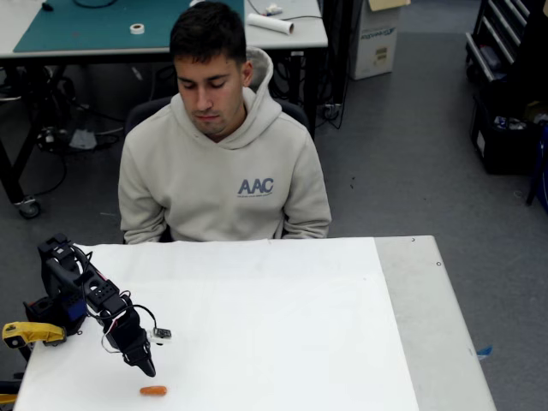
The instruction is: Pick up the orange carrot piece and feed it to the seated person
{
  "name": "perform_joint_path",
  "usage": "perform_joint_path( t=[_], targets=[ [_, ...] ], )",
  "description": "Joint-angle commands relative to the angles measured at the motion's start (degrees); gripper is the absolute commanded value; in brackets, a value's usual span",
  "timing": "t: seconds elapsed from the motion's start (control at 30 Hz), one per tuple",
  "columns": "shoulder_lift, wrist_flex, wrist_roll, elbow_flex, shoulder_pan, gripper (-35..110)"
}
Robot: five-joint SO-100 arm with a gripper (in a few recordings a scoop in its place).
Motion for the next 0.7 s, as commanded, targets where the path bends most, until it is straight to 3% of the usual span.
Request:
perform_joint_path(
  t=[0.0, 0.37, 0.67],
  targets=[
    [4.8, 0.0, -0.6, -5.4, 0.9, -2],
    [4.0, 0.0, 6.1, -5.0, 1.1, 22],
    [-2.7, 0.1, 9.0, -6.1, 1.2, 23]
  ],
)
